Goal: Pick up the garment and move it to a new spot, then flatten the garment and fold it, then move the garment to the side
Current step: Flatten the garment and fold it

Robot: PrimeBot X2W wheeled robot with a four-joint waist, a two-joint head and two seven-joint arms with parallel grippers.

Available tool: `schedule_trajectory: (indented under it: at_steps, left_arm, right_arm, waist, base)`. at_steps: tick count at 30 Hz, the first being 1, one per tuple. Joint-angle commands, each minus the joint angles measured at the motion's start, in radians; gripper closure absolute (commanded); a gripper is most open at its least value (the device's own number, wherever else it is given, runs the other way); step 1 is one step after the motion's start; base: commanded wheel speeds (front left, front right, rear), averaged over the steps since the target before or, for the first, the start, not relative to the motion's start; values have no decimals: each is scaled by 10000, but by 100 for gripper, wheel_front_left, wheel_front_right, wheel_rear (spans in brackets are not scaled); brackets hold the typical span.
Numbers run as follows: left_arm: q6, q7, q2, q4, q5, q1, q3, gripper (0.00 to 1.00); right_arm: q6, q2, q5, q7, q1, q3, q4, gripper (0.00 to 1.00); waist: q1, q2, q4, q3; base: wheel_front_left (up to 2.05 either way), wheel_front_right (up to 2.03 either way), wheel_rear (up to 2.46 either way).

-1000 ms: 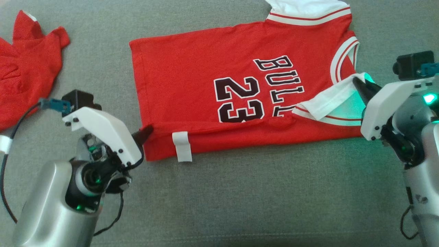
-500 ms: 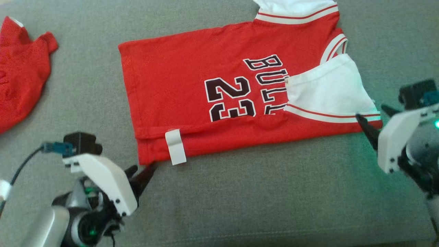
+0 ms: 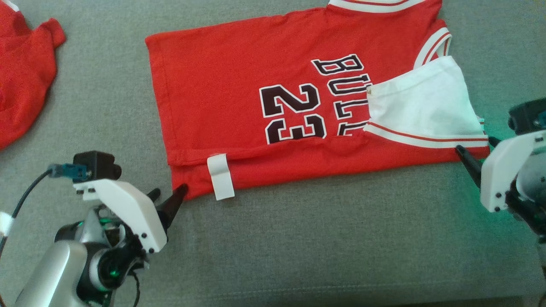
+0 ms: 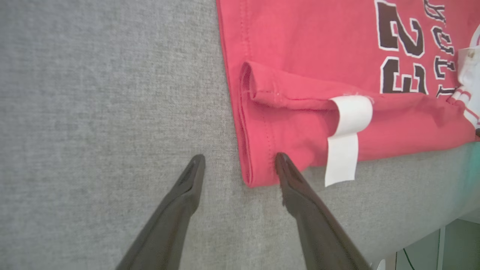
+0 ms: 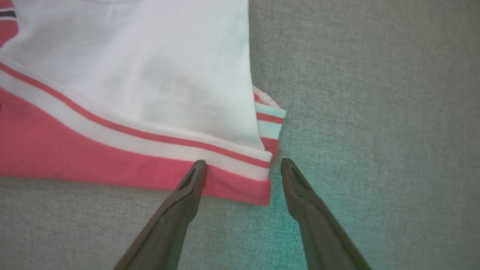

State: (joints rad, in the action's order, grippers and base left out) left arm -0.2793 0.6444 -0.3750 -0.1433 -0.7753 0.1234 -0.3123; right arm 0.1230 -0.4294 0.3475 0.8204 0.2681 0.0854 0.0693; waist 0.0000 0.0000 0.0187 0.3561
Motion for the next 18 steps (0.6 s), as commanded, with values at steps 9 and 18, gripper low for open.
schedule_trajectory:
  at_steps: [9,18]
  left_arm:
    - [249,-47,-211,180,214,770,103,0]
    - [455,66,69,180,-70,732,-185,0]
  right_arm:
    - [77,224,27,294,629,100,-10,0]
    - [77,379,274,427,564,218,11,0]
  waist:
    - [0,0,-6,262]
    - [0,0,-72,312]
  base:
    - [0,0,0]
    - [0,0,0]
